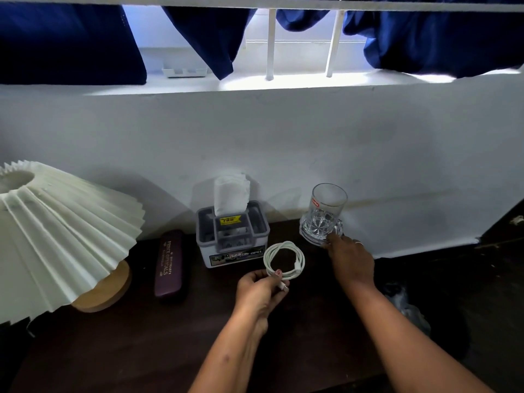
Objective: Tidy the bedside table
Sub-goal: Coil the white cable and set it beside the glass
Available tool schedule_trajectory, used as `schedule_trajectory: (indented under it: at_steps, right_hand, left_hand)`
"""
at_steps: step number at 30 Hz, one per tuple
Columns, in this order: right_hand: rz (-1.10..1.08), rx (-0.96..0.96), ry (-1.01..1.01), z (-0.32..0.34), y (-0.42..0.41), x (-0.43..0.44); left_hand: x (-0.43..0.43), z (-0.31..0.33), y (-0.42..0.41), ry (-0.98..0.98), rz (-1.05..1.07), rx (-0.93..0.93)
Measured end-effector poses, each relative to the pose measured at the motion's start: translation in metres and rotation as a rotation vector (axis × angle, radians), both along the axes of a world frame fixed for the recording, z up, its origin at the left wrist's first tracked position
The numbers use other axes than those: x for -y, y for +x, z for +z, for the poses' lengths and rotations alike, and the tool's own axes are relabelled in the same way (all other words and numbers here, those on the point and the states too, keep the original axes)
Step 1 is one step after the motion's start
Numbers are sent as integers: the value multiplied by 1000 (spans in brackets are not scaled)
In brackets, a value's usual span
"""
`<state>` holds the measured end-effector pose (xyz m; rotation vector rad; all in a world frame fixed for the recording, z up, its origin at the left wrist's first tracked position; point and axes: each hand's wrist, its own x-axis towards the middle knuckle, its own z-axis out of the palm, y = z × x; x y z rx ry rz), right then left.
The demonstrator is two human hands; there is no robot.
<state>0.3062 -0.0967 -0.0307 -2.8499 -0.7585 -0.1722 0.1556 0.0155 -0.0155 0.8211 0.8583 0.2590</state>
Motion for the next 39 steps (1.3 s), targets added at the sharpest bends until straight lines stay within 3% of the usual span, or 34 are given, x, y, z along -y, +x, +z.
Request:
schedule_trajectory:
  at_steps: [4, 7, 11, 15, 18, 25, 30, 32, 36, 39]
  right_hand:
    - [-50, 59, 71, 14, -24, -5]
    - [-14, 20, 340, 34, -54, -27]
    - [43, -288, 650, 54, -68, -76]
    - [29, -680, 694, 56, -59, -106]
    - [74, -659, 613, 56, -64, -112]
    - [-9, -641, 687, 51, -78, -124]
    - [-24, -528, 701, 54, -71, -104]
    - [-33, -664, 674, 52, -63, -86]
    - [-102, -1182, 733, 46, -73, -53]
    - [-154, -1278, 949, 34, -82, -40]
  left_hand:
    - [-2, -1, -3, 3, 12, -9]
    - [-3, -5, -4, 14, 22, -35]
    - [-10, -9, -9, 11, 48, -62]
    - [-21, -11, -19, 1, 57, -59]
    - [-25, -11, -26, 4, 46, -72]
    - [-37, -15, -31, -10, 74, -107]
    - [-34, -11, -31, 11, 60, -109]
    - [-33, -9, -30, 16, 55, -96]
    - [-29, -4, -26, 19, 52, -43]
    - [-24, -1, -22, 33, 52, 2]
